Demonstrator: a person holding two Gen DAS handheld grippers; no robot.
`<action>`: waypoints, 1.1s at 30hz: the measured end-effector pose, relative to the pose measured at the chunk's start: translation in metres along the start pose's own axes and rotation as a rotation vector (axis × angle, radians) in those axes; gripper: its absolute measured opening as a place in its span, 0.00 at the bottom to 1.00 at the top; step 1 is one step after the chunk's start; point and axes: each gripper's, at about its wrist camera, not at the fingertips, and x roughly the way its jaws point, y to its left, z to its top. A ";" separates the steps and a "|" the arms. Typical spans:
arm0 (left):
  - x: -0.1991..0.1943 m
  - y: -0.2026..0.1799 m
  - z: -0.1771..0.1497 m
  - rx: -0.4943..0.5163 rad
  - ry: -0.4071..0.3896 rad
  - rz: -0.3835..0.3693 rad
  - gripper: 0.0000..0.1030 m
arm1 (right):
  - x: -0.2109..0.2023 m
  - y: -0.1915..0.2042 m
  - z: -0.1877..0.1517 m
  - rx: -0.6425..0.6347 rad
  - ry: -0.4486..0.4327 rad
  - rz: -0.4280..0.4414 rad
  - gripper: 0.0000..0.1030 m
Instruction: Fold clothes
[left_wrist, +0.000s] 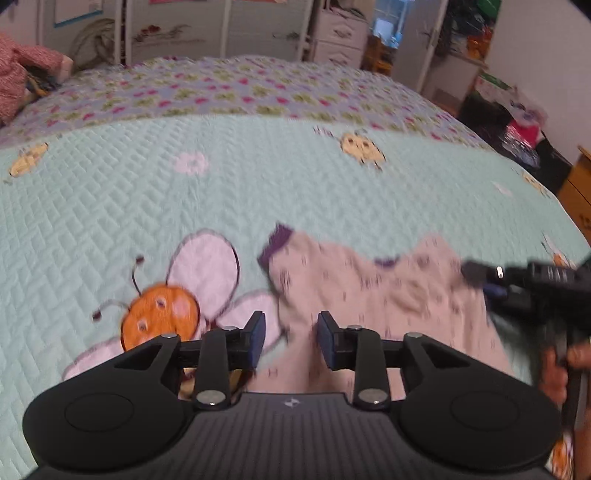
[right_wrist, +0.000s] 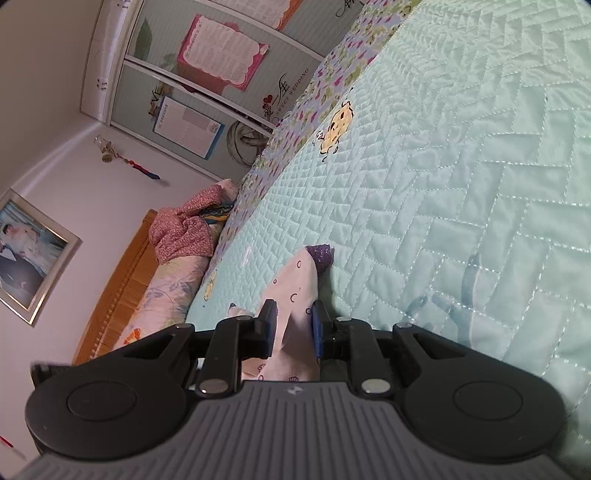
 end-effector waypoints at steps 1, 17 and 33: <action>0.000 0.003 -0.001 -0.012 0.005 -0.023 0.33 | 0.000 -0.001 0.000 0.003 0.000 0.002 0.20; -0.022 0.001 -0.029 0.011 0.061 -0.073 0.04 | 0.005 0.013 -0.006 -0.087 -0.001 -0.075 0.20; 0.024 0.037 0.028 -0.317 0.017 -0.015 0.56 | 0.017 0.021 -0.008 -0.126 -0.015 -0.046 0.40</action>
